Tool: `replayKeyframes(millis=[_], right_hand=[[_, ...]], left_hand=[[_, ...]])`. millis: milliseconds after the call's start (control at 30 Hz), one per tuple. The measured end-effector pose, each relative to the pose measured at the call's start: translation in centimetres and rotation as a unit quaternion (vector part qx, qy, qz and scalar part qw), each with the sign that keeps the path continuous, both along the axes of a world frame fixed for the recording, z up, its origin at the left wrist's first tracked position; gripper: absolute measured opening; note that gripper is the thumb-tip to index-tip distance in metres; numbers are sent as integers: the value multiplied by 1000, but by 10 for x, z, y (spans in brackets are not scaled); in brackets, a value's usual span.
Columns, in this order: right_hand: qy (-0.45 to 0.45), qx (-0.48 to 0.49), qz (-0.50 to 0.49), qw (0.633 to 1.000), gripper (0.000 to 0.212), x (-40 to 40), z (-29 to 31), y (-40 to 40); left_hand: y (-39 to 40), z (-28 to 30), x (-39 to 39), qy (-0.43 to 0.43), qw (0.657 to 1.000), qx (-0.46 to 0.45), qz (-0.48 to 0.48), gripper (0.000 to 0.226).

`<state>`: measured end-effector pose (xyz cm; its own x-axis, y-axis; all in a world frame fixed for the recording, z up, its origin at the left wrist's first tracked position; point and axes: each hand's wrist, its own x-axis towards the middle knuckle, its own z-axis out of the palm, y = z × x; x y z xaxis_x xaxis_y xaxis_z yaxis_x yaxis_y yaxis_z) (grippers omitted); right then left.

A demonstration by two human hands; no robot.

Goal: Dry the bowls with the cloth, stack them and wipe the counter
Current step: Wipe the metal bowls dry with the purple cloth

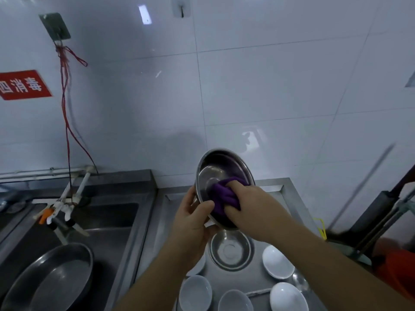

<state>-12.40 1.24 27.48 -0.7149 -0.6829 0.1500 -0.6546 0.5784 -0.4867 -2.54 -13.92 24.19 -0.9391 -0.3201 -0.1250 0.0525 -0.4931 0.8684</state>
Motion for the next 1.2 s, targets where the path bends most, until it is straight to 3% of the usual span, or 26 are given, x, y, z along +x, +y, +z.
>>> replayKeyframes(millis=[167,300,433,500,667,733,800,867,967,1067,1167,1200], right_hand=[[-104,-50,35,993,19,10,8,-1],[-186,-98,94,973,40,18,15,6],[-65,-58,157,984,42,22,20,0],[8,-20,158,987,50,16,20,-4],[78,47,50,995,65,-8,28,-19],[91,73,-13,993,57,-18,34,-23],[98,83,-82,988,34,-24,40,-23],[65,75,-129,987,24,-23,43,-22],[6,42,-126,991,29,-14,43,-16],[-43,-4,-62,997,25,-2,43,-5],[-135,-90,41,986,6,2,43,9],[-132,-108,71,983,22,2,44,13]], left_hand=[[-15,6,7,11,999,-2,-41,62],[-19,9,11,-8,996,-4,-93,70],[-18,4,14,-36,994,15,-101,86],[-18,5,13,-31,994,23,-102,84],[-5,9,5,-10,998,31,-60,45],[2,10,1,4,999,38,-32,37],[5,15,-3,28,999,29,-6,45],[5,20,-8,53,998,2,12,56],[5,27,-14,70,997,-25,17,61],[3,28,-15,62,998,-20,7,52],[5,30,-12,15,1000,20,-19,50],[8,30,-11,-1,999,34,-36,54]])
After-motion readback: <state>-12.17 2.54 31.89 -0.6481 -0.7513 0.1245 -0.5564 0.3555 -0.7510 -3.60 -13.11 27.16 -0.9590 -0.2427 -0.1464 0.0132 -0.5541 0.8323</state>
